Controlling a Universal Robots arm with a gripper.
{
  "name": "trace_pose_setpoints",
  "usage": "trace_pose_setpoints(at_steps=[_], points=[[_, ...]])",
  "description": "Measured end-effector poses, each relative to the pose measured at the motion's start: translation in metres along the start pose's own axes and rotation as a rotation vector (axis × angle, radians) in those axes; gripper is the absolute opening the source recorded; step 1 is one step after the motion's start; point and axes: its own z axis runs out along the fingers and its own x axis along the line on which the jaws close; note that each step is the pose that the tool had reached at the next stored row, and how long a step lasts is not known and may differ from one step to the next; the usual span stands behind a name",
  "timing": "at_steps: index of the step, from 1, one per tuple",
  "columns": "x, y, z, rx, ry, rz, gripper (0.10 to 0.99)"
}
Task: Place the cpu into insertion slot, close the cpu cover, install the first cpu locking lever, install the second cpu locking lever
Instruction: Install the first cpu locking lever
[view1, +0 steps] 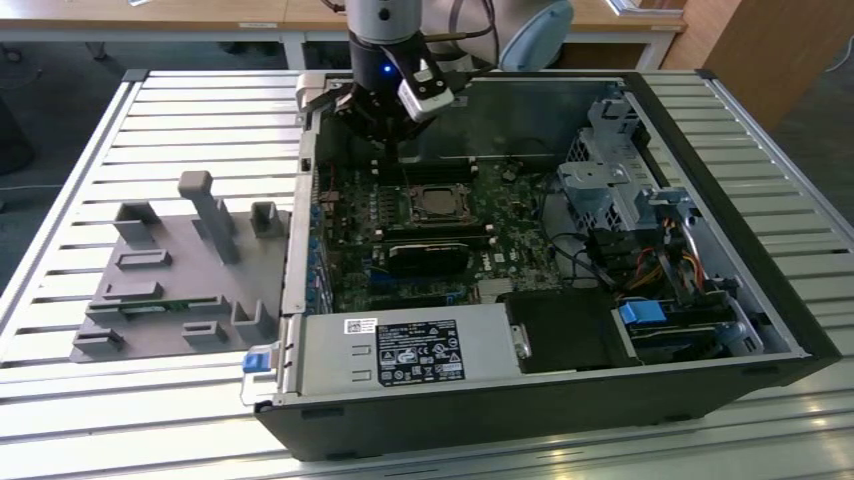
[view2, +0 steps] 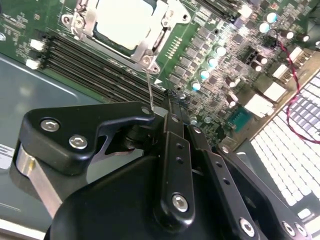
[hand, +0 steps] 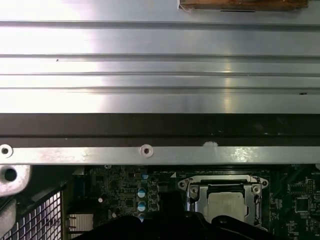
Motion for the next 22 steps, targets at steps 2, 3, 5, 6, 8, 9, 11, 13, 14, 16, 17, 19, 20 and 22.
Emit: trace_pose_setpoints(at_steps=[2, 3, 5, 6, 8, 9, 11, 13, 14, 16, 17, 19, 20, 22], points=[[-0.0035, 0.0001, 0.0002, 0.0, 0.0, 0.0, 0.122], [-0.0056, 0.0002, 0.0003, 0.0, 0.0, 0.0, 0.122], [-0.0096, 0.0004, 0.0006, 0.0, 0.0003, 0.0, 0.122], [-0.0119, 0.0005, 0.0009, 0.0, 0.0004, 0.001, 0.122], [-0.0171, 0.0007, 0.0013, 0.0, 0.0007, 0.001, 0.122], [-0.0197, 0.0009, 0.0015, 0.0, 0.0008, 0.001, 0.122], [-0.0252, 0.0011, 0.002, 0.0, 0.001, 0.001, 0.122], [-0.0298, 0.0014, 0.0025, 0.0, 0.001, 0.001, 0.122], [-0.032, 0.0016, 0.0027, 0.0, 0.0011, 0.001, 0.122], [-0.0364, 0.0018, 0.0032, 0.0, 0.0011, 0.001, 0.122], [-0.0384, 0.0018, 0.0035, 0.0, 0.0011, 0.002, 0.122], [-0.0401, 0.0018, 0.0043, 0.0, 0.001, 0.002, 0.122], [-0.0402, 0.0018, 0.0046, -0.001, 0.0011, 0.002, 0.122], [-0.0402, 0.0018, 0.0053, -0.007, 0.0012, 0.002, 0.122]])
